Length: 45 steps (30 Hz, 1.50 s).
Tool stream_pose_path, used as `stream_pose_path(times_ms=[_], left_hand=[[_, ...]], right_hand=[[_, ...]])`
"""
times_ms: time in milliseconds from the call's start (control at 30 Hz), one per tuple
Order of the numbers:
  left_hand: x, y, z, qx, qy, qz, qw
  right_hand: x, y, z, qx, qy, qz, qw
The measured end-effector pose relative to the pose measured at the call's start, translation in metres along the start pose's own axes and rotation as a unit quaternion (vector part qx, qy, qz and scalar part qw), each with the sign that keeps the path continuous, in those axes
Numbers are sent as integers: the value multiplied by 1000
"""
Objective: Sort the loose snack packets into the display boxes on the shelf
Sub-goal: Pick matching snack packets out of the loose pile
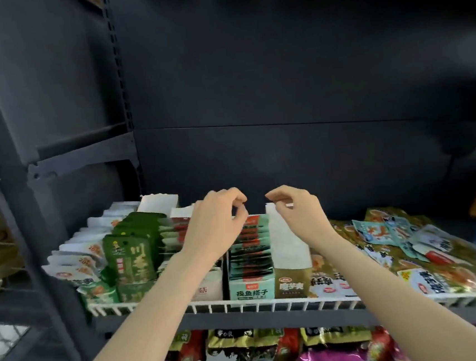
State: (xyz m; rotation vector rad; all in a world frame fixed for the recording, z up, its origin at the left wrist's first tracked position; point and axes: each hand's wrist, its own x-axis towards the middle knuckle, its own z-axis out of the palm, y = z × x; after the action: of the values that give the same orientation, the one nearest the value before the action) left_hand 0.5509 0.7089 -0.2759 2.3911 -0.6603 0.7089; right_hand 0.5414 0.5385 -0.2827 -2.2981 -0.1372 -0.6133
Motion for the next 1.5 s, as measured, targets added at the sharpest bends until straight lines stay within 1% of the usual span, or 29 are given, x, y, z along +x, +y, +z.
stream_pose_path(times_ms=[100, 167, 233, 300, 400, 500, 600, 667, 733, 800, 833, 867, 900, 967, 1000, 1067, 1133, 1200, 1334, 1367, 1434, 1500], left_hand=[[18, 50, 47, -79, -44, 24, 996], [29, 82, 85, -140, -91, 24, 986], [37, 110, 128, -160, -138, 14, 977], [43, 129, 169, -151, -190, -4, 970], [51, 142, 226, -116, -260, -23, 958], [56, 139, 272, -75, -308, -26, 948], [60, 134, 300, -5, -348, -11, 937], [62, 133, 309, 34, -346, 7, 938], [62, 136, 314, 48, -297, 41, 953], [63, 146, 319, 25, -233, 84, 969], [65, 154, 322, 2, -225, 97, 969], [67, 163, 327, -22, -240, 96, 966], [69, 173, 332, -43, -269, 77, 959], [75, 191, 346, -79, -329, 7, 941], [78, 199, 352, -90, -346, -30, 933], [85, 211, 363, -82, -360, -76, 926], [90, 220, 373, -51, -369, -93, 924], [94, 225, 376, -40, -369, -117, 921], [101, 225, 373, -144, -343, -203, 906], [101, 223, 369, -140, -335, -202, 910], [100, 218, 357, -106, -311, -173, 928], [100, 213, 340, -84, -271, -150, 947]], right_hand=[[-11, 47, -32, -32, 48, 60, 997], [-19, 86, -51, -75, 52, 105, 990], [-27, 128, -68, -133, 37, 149, 979], [-35, 166, -83, -186, 8, 205, 961], [-46, 213, -104, -219, -28, 275, 936], [-47, 249, -120, -274, -50, 324, 904], [-42, 273, -125, -313, -69, 368, 873], [-36, 283, -123, -325, -81, 375, 864], [-31, 287, -122, -337, -88, 353, 868], [-26, 290, -126, -327, -94, 328, 881], [-23, 292, -131, -319, -96, 320, 887], [-22, 295, -137, -315, -93, 315, 890], [-21, 299, -144, -310, -89, 314, 893], [-22, 306, -157, -303, -83, 313, 896], [-23, 310, -162, -301, -83, 312, 897], [-28, 316, -169, -301, -85, 313, 897], [-33, 322, -174, -298, -84, 319, 896], [-36, 327, -178, -281, -79, 313, 904], [-33, 336, -182, -277, -68, 292, 913], [-32, 336, -181, -276, -68, 292, 913], [-31, 333, -176, -266, -76, 295, 915], [-30, 323, -171, -262, -84, 285, 918]])
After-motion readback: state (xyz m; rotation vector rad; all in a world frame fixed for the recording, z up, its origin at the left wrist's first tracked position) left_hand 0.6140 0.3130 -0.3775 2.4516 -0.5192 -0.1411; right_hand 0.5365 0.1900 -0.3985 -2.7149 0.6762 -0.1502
